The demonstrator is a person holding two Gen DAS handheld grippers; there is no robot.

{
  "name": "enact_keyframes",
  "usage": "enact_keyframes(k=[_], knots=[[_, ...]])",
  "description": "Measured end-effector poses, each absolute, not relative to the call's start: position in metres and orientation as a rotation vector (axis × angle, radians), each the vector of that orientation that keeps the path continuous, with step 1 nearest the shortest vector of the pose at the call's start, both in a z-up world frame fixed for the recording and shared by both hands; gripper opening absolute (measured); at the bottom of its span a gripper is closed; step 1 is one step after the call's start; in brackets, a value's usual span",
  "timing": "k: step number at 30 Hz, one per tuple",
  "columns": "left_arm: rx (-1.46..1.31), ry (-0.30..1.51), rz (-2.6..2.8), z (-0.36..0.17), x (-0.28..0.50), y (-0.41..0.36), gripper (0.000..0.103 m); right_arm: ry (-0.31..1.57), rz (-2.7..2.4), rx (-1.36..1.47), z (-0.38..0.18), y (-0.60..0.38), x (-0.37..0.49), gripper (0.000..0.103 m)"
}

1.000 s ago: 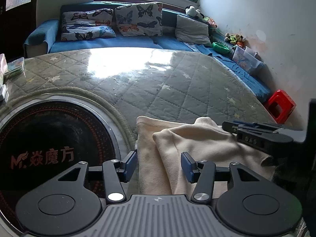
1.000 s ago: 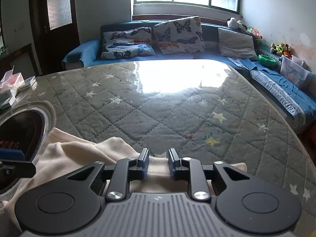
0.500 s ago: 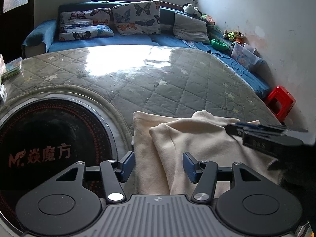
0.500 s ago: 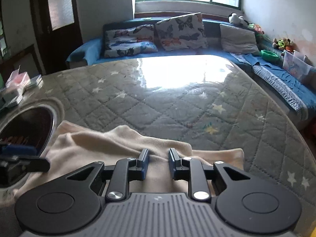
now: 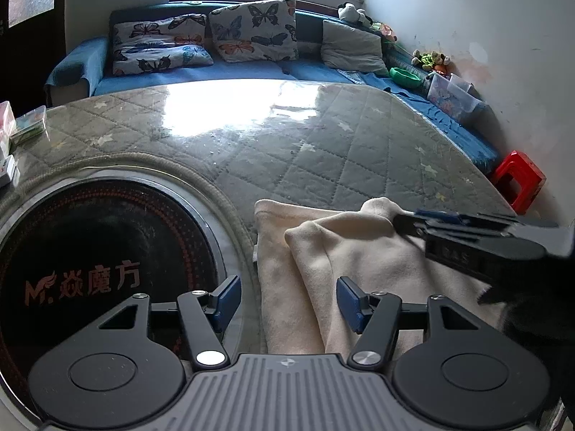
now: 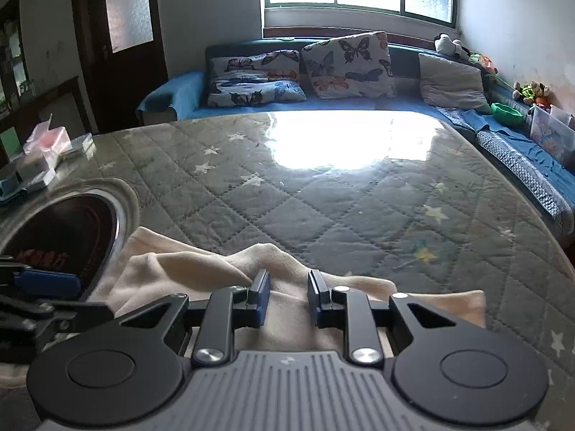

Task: Fold clothes
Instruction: 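Lower the folded edge and open both grippers to release it, then smooth the folded shirt flat with both open grippers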

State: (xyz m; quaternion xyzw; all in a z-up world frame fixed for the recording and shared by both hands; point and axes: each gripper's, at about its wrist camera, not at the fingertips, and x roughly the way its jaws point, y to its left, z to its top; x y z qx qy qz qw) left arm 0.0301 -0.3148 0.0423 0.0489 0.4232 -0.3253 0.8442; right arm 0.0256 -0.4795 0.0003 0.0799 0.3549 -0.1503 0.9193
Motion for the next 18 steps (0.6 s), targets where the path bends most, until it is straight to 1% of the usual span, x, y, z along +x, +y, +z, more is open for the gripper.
enact_keyframes(k=[3,6,8,10,18], knots=[[0.104,0.894,-0.691,0.043,0.030,-0.315,0.066,0.725,-0.320,0.172,0.001,-0.481,0.031,0.025],[0.107,0.888,-0.694,0.045,0.028,-0.313,0.067,0.718,-0.319,0.159,0.007,-0.479,0.026,0.033],[0.108,0.887,-0.693,0.045,0.026,-0.312,0.068,0.719,-0.311,0.156,0.012,-0.478,0.018,0.034],[0.109,0.883,-0.695,0.046,0.023,-0.310,0.068,0.723,-0.304,0.152,0.015,-0.475,0.010,0.039],[0.124,0.864,-0.712,0.050,0.008,-0.301,0.069,0.737,-0.262,0.158,0.023,-0.453,-0.036,0.042]])
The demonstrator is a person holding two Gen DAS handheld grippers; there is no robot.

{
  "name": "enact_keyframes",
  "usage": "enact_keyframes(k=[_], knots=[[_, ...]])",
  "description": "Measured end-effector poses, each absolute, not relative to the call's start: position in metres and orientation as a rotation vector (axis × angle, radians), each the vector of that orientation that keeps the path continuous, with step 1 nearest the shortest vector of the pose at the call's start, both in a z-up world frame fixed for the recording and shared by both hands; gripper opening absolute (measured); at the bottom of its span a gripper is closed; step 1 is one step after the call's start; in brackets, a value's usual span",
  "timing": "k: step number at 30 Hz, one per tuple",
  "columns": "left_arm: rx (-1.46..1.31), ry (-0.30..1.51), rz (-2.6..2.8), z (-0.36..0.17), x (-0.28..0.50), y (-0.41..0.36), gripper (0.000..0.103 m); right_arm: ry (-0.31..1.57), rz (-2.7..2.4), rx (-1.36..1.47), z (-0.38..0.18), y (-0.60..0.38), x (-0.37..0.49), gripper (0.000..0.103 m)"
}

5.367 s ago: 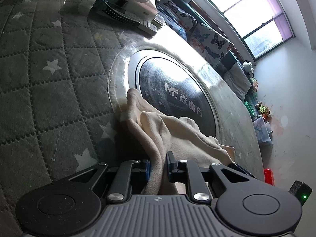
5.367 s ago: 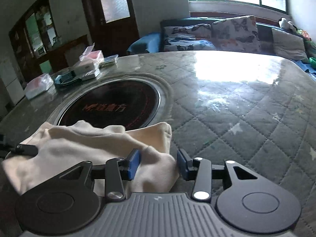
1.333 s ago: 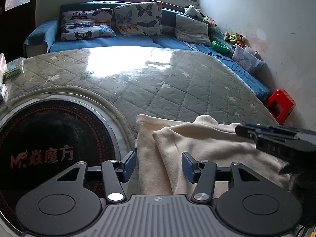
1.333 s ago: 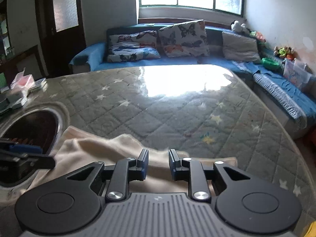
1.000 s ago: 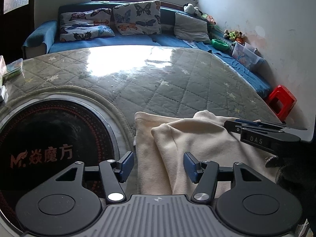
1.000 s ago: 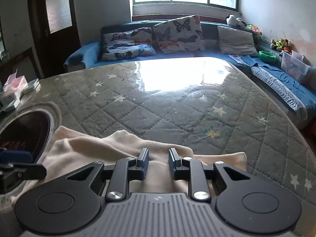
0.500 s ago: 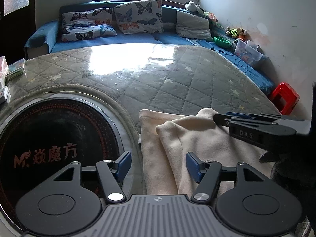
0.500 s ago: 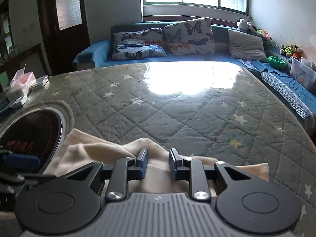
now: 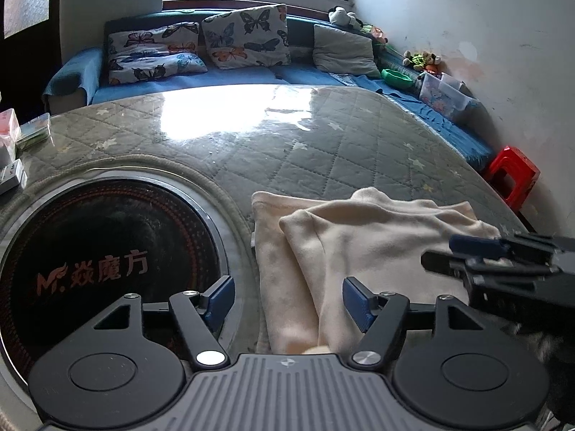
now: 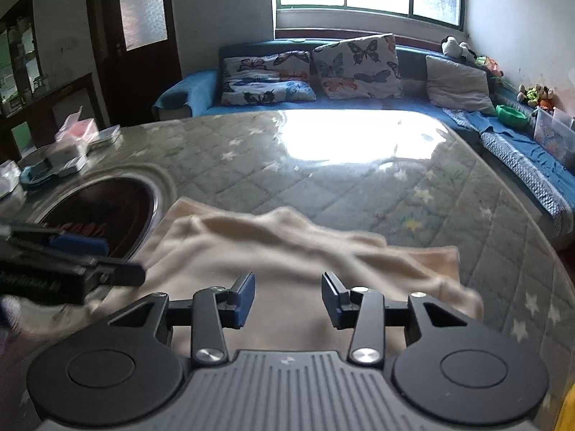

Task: Fold clothes
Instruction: 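Smooth the folded shirt flat with both open grippers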

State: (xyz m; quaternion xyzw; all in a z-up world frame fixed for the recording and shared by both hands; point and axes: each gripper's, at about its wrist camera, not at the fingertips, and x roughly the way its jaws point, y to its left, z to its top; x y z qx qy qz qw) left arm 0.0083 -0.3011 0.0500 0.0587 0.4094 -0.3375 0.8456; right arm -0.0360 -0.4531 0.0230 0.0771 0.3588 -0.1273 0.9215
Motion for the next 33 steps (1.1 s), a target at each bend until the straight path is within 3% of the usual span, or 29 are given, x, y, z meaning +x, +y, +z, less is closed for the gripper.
enact_keyframes(k=[14,33], knots=[[0.209,0.834,-0.701,0.034,-0.004,-0.300,0.071,0.726,-0.271,0.090,0.013,-0.411,-0.081,0.042],[0.182,0.848,-0.698,0.033,-0.003,-0.295,0.076,0.689,-0.459,0.207,0.010,-0.462,-0.115,0.043]])
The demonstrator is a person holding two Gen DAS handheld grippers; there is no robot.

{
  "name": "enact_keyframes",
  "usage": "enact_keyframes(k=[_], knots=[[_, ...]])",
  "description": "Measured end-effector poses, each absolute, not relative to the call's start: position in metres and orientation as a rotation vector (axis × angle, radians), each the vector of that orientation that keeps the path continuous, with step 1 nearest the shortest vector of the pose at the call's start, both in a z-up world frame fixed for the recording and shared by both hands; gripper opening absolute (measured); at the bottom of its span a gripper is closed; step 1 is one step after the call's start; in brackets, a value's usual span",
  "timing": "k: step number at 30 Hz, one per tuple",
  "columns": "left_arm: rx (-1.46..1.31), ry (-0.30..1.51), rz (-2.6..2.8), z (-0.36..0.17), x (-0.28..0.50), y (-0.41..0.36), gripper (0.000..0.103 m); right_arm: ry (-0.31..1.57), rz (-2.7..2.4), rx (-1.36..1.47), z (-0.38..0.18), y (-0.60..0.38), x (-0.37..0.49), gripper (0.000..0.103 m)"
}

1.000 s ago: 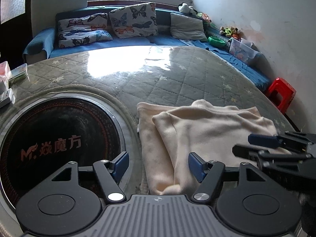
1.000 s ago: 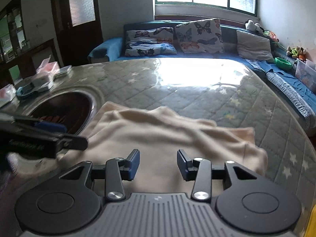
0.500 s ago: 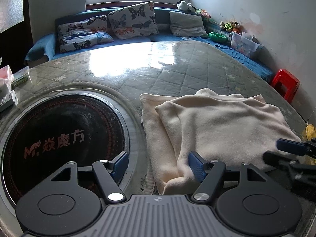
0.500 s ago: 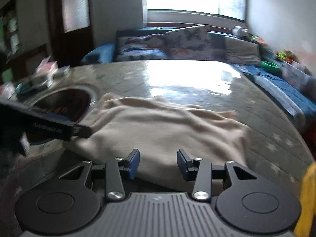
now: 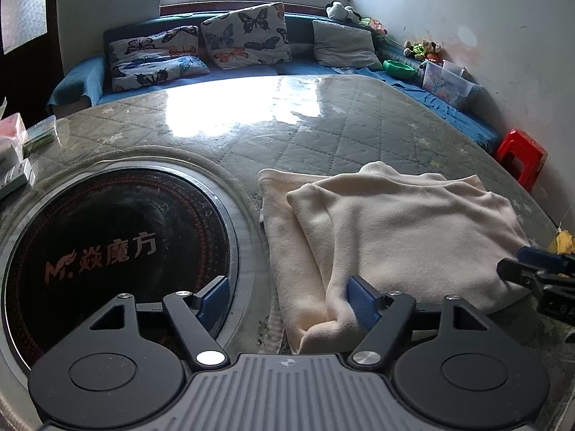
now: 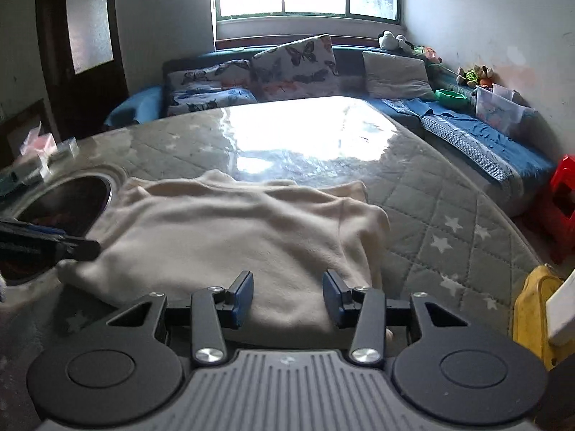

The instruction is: Fold clothes

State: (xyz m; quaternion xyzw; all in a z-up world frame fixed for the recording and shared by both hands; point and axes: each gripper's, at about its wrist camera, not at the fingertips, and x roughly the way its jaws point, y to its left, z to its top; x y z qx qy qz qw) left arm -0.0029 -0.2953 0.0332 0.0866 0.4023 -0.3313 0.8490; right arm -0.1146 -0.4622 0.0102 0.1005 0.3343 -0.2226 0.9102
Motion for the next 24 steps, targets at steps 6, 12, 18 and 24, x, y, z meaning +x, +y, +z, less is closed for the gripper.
enact_keyframes(k=[6,12,18,24], knots=[[0.168,0.849,-0.692,0.039,-0.010,-0.284,0.082,0.659,-0.446,0.204,0.014,-0.451,-0.118,0.052],[0.169,0.840,-0.676,0.044,-0.023,-0.270,0.089,0.638,-0.432,0.214,0.017,-0.435,-0.124,0.064],[0.166,0.838,-0.678,0.045,-0.040,-0.254,0.094,0.631,-0.424,0.204,0.019,-0.417,-0.131,0.076],[0.175,0.817,-0.687,0.049,-0.059,-0.243,0.102,0.629,-0.428,0.180,0.021,-0.399,-0.137,0.087]])
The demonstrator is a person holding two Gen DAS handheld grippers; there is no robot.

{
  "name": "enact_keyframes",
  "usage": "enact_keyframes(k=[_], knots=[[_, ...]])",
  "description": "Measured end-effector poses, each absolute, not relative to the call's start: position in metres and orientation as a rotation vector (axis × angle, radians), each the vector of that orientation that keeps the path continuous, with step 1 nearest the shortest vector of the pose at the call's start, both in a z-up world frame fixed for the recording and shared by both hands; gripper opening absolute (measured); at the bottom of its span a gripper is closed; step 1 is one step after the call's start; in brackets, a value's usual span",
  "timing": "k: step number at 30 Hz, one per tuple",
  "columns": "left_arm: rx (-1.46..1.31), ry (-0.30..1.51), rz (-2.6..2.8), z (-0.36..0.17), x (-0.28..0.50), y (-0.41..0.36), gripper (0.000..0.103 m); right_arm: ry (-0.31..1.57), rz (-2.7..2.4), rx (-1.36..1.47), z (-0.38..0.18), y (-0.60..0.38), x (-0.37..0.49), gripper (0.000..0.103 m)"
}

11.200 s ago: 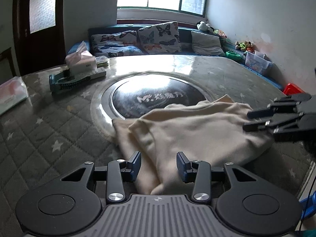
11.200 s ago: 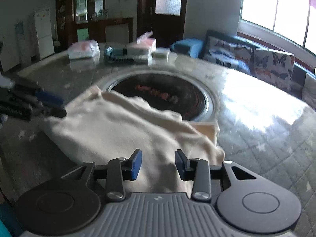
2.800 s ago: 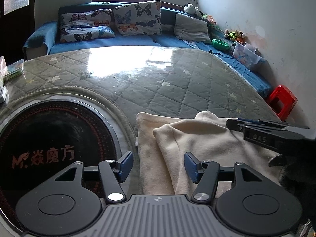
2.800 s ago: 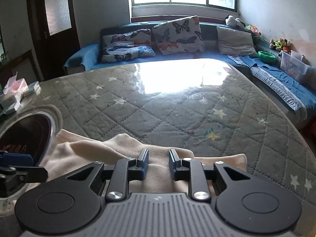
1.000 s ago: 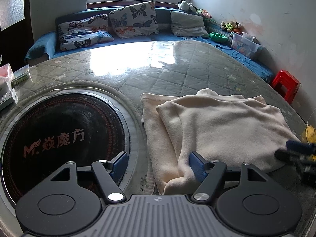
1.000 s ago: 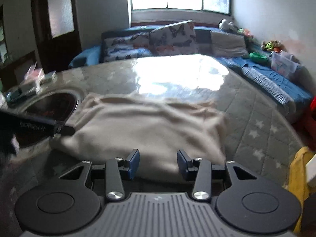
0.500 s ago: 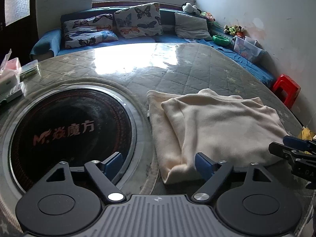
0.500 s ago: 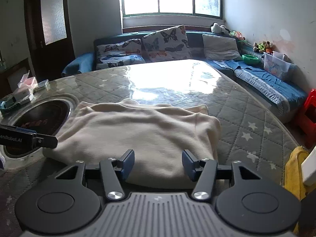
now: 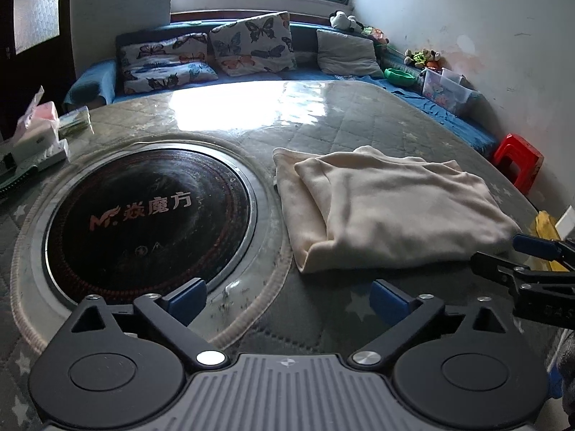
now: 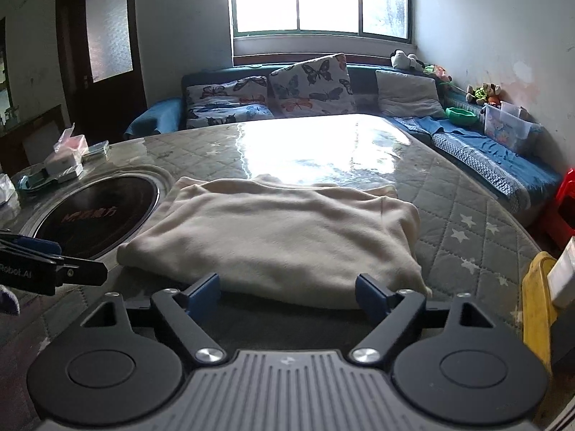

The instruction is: Fold clothes

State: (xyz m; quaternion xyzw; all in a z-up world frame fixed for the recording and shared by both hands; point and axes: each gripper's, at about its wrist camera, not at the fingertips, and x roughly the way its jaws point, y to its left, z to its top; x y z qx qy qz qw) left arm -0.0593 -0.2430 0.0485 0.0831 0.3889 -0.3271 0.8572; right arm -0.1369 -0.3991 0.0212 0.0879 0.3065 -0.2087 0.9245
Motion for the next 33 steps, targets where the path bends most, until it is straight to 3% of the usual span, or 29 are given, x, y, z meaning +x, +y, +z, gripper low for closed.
enact_keyframes(k=[9,33], knots=[[0.201,0.786,-0.686,0.050,-0.081,-0.232,0.103,0.644,-0.463,0.165,0.016,-0.380,-0.147,0.103],[0.236,0.771,-0.711,0.037,-0.113,-0.233,0.103,0.667,-0.512,0.210,0.005,-0.369,-0.166,0.103]])
